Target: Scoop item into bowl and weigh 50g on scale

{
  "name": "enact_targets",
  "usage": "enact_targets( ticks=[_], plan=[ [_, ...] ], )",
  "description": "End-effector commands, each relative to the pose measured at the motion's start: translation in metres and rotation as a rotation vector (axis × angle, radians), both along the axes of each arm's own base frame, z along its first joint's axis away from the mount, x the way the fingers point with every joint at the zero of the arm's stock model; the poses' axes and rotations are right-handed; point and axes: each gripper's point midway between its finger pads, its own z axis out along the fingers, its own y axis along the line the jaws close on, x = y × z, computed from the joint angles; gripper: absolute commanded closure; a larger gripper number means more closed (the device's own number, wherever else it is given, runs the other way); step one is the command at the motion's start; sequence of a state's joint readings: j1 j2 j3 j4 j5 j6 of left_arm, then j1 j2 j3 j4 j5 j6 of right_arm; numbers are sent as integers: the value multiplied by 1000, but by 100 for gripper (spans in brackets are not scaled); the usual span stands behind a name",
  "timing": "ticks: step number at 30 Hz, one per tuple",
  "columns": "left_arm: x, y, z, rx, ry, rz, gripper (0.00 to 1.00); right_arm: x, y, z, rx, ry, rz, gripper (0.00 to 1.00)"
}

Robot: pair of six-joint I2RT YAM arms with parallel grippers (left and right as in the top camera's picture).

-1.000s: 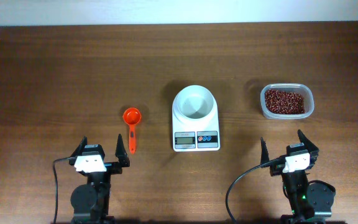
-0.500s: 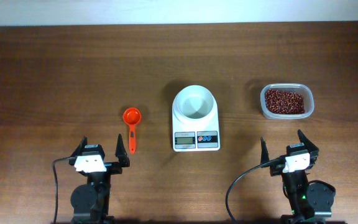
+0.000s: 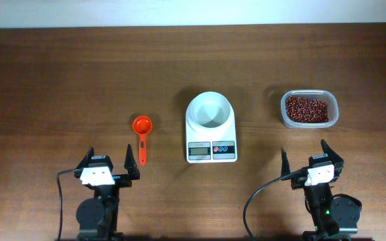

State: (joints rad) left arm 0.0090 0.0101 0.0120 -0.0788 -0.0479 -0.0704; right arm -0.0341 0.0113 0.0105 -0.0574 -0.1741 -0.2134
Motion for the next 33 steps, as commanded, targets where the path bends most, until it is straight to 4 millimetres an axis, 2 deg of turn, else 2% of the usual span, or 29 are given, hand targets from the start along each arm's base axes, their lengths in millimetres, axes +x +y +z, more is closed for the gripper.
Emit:
enact_targets(
  ticks=[1,14,17,19,21,23,25,26,27,29,30,31,32,33],
  plan=[
    [0,0,-1,15,1,-2,1,0,-4,-3,3,7,-22,1],
    [0,0,-1,15,1,-2,1,0,-4,-3,3,7,-22,1],
    [0,0,6,13,-28,-1,2,0,-4,-3,3,8,-22,1],
    [-1,-12,33,-52,-105,-73,2,0,-4,-3,3,7,-22,1],
    [-16,-13,81,-64,-124,-77,2,0,-4,-3,3,8,-22,1],
    [-35,-12,122,-146,-5,-61,2,0,-4,-3,3,8,-23,1],
    [-38,-18,178,-159,158,-83,2,0,-4,-3,3,7,-22,1],
    [-36,-20,187,-165,227,-90,2,0,-4,-3,3,7,-22,1],
    [-28,-23,201,-175,383,-91,2,0,-4,-3,3,8,-22,1],
    [-9,-22,196,-194,669,-66,2,0,-4,-3,3,7,-22,1],
    [1,-22,183,-200,764,-58,0,0,-4,-3,3,7,-23,1],
    [9,-22,157,-207,897,-45,62,0,-4,-3,3,8,-23,1],
    [14,-23,126,-230,1044,-27,100,0,-4,-3,3,7,-22,1],
    [16,-24,110,-231,1126,-21,100,0,-4,-3,3,8,-22,1]
  ],
)
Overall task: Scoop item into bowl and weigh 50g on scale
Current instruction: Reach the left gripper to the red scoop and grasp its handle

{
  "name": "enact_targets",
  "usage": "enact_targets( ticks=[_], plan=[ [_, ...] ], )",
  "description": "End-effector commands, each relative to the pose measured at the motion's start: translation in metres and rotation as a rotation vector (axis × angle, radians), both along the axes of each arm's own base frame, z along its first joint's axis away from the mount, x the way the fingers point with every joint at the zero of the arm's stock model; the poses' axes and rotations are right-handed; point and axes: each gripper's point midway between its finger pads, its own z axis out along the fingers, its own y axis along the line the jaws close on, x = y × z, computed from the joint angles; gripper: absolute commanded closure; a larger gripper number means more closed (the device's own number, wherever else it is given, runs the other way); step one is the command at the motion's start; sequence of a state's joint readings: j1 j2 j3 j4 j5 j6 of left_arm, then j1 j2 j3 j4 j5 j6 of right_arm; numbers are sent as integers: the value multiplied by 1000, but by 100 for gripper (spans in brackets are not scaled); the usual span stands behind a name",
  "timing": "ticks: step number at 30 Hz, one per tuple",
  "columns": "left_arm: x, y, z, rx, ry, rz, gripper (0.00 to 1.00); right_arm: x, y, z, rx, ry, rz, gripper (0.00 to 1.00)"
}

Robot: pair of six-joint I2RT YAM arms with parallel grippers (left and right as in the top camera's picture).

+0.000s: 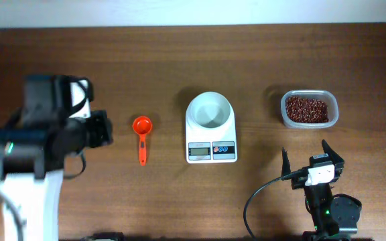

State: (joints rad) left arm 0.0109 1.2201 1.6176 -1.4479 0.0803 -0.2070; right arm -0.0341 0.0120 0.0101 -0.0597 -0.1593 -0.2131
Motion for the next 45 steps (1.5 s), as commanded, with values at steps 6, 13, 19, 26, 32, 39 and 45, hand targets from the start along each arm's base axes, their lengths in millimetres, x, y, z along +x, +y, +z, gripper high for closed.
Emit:
enact_targets(
  ticks=[6,13,19,26,32,39,45],
  plan=[
    [5,-35,-171,-4,459,-79,32,0,-2,-2,4,4,-7,1],
    [34,-40,-260,-6,246,-89,18,0,-2,-2,4,4,-7,1],
    [54,-25,-264,80,158,-46,43,0,-2,-2,4,4,-7,1],
    [66,-27,-298,82,188,-50,41,0,-2,-2,4,4,-7,1],
    [77,-29,-309,77,170,-51,51,0,-2,-2,4,4,-7,1],
    [94,-31,-299,70,108,-48,77,0,-2,-2,4,4,-7,1],
    [121,-47,-202,-83,-95,30,85,0,-2,-2,4,4,-8,1]
  ],
)
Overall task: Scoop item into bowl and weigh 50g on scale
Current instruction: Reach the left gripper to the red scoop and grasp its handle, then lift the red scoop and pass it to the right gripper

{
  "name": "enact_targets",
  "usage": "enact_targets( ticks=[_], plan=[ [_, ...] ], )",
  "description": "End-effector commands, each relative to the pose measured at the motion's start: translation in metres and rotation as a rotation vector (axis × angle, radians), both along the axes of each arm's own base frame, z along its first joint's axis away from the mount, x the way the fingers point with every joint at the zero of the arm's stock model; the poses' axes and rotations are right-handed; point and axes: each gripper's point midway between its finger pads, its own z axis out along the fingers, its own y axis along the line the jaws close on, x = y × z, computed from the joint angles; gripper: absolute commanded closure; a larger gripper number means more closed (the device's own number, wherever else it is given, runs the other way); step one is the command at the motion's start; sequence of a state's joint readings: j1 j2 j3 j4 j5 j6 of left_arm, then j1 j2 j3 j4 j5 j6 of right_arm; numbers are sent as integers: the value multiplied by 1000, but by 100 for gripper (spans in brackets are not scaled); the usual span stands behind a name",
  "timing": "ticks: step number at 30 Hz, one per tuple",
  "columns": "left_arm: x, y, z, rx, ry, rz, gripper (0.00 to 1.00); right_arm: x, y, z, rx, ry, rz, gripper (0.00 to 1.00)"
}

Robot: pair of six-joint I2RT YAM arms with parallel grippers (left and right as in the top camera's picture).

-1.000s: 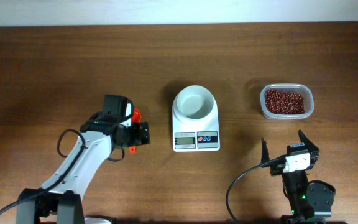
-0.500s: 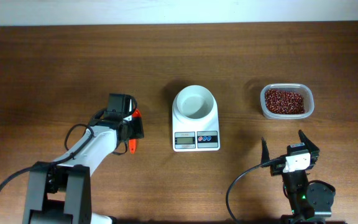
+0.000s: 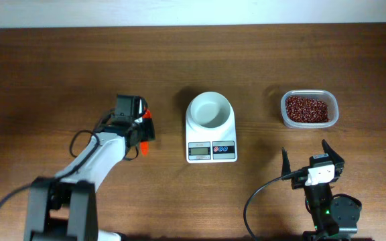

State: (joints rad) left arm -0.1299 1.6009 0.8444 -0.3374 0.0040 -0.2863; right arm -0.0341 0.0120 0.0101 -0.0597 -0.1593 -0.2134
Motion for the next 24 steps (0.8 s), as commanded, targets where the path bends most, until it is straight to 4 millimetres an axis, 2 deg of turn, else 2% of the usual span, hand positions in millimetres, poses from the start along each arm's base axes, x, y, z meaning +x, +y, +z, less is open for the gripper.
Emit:
enact_targets(
  ticks=[1,2,3,4,5,6,7,8,9,11,13,14,15,16,17,18,20,21,24],
  plan=[
    [18,-16,82,-173,-169,90,84,0,-2,0,4,-3,-8,1],
    [16,-29,117,-276,-225,74,84,0,-1,0,5,-3,-6,1],
    [15,-35,131,-318,-251,53,85,-1,6,-2,23,4,36,1],
    [12,-44,165,-423,-305,56,89,-3,16,6,79,-15,92,1],
    [9,-48,183,-487,-331,68,96,-4,19,31,194,-94,115,1],
    [4,-60,203,-593,-349,52,98,-6,19,49,290,-149,124,1],
    [1,-73,218,-696,-352,28,100,-8,19,58,371,-153,131,1],
    [3,-78,227,-833,-312,126,100,-12,20,82,463,-167,147,1],
    [5,-78,230,-905,-279,205,100,-14,20,98,484,-164,148,1],
    [4,-83,233,-1047,-189,359,100,-12,25,138,490,-47,155,1],
    [5,-91,240,-1101,-178,382,100,0,47,168,453,118,262,1],
    [4,-97,241,-1144,-141,420,100,13,62,185,460,259,338,1],
    [2,-101,241,-1191,-95,472,100,22,75,199,483,328,416,1],
    [1,-105,242,-1232,-57,523,100,28,94,219,502,373,561,1],
    [1,-111,247,-1262,-48,523,100,33,111,226,531,434,710,1],
    [-1,-117,250,-1287,-30,526,100,33,129,232,620,521,894,1],
    [-1,-123,249,-1327,6,594,100,49,148,210,702,660,940,22],
    [1,-122,249,-1326,-10,609,100,57,170,192,689,714,921,28],
    [4,-122,243,-1312,-7,615,100,72,206,164,598,715,710,28]
  ],
)
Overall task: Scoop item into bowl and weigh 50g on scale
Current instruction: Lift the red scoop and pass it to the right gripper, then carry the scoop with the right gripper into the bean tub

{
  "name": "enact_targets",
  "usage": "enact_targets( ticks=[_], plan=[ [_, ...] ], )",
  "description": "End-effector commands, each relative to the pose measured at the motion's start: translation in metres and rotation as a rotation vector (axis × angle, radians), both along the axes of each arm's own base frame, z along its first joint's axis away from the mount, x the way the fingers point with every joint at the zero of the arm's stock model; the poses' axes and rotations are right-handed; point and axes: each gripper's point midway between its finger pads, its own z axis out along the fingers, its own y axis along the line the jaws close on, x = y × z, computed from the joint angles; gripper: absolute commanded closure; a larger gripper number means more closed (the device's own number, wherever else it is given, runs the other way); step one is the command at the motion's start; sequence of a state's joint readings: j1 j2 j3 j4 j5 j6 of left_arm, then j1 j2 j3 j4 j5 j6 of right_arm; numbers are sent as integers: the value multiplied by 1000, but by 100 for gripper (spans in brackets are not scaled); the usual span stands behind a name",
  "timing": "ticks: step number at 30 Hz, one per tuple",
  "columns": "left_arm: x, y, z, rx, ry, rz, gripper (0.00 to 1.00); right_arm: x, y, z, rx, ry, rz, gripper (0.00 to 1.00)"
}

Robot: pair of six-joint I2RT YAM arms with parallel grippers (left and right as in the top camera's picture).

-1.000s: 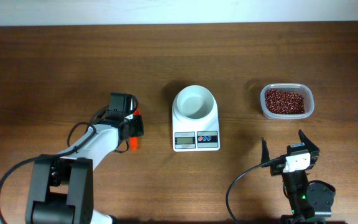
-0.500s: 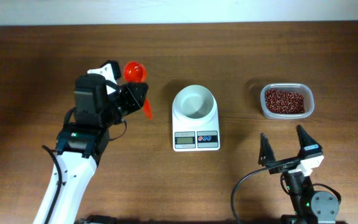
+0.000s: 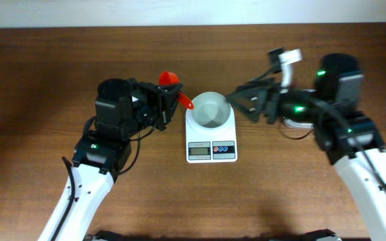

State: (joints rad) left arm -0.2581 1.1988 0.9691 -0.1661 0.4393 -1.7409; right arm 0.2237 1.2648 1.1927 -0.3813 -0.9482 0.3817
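Observation:
An orange scoop (image 3: 170, 79) is off the table, just left of the white bowl (image 3: 210, 111); my left gripper (image 3: 174, 99) is shut on its handle. The bowl sits on the white scale (image 3: 211, 151) and looks empty. My right gripper (image 3: 238, 104) hovers at the bowl's right rim with its fingers spread and nothing between them. The right arm covers the tub of red beans; only a pale bit of its edge (image 3: 292, 124) shows.
Brown wooden table (image 3: 45, 67) with a pale wall strip along the back edge. Both arms reach in over the middle from the front corners. The scale's display faces the front edge.
The scoop has left the table and is now held beside the bowl's left rim. My right arm, parked at the front right before, now reaches over the bean tub toward the bowl.
Both arms were parked at the front, the scoop lying left of the scale. Then my left arm stood raised to the scoop's left, then down over the scoop. Now the scoop is held by the bowl and the right arm has come up too.

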Motion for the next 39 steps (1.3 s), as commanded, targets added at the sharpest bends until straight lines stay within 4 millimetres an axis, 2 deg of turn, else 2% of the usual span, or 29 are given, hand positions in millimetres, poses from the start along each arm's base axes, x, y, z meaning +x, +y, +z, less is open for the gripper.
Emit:
enact_targets(
  ticks=[1,4,5,8,9,11,13,19,21,22,23,24,25,26,27,28,30,33,35,37,39],
  plan=[
    [6,0,-1,-2,11,21,100,11,23,-11,-138,-54,-169,28],
    [9,-5,-15,9,50,9,100,8,46,-21,-238,-86,-290,29],
    [8,-13,-19,11,56,-9,100,6,54,-25,-250,-67,-353,38],
    [6,-25,-17,8,37,-36,100,7,68,-36,-270,-57,-360,40],
    [5,-28,-16,7,35,-44,100,9,69,-40,-276,-52,-360,41],
    [4,-32,-14,3,25,-56,100,12,71,-48,-292,-40,-358,51],
    [1,-35,-13,-5,27,-77,100,15,69,-48,-296,-45,-376,66],
    [-1,-37,-12,-9,26,-95,100,15,68,-49,-299,-42,-376,82],
    [-3,-39,-12,-17,29,-114,100,15,68,-49,-298,-44,-377,82],
    [-4,-40,-12,-19,29,-118,100,16,69,-48,-294,-48,-377,85],
    [-4,-40,-12,-19,29,-119,100,18,67,-48,-301,-55,-390,96],
    [-4,-40,-12,-19,29,-118,100,21,64,-48,-309,-60,-412,96],
    [-4,-40,-12,-19,29,-118,81,22,63,-47,-326,-90,-409,96],
    [-4,-40,-12,13,-2,-135,43,23,63,-46,-341,-120,-397,96],
    [-4,-40,-12,49,-39,-153,18,23,63,-46,-343,-123,-396,96],
    [-1,-37,-12,120,-102,-164,8,23,63,-44,-351,-142,-389,96],
    [6,-29,-14,265,-218,-176,4,27,58,-36,-340,-144,-368,96],
    [18,-11,-12,484,-402,-208,5,38,0,0,-430,-102,-407,96],
    [18,-3,-9,601,-542,-307,4,38,-58,19,-601,-28,-451,96],
    [20,6,-7,688,-641,-364,1,45,-120,17,-772,106,-507,96],
    [16,13,-14,754,-639,-413,1,57,-171,2,-858,263,-559,96]
  ],
)
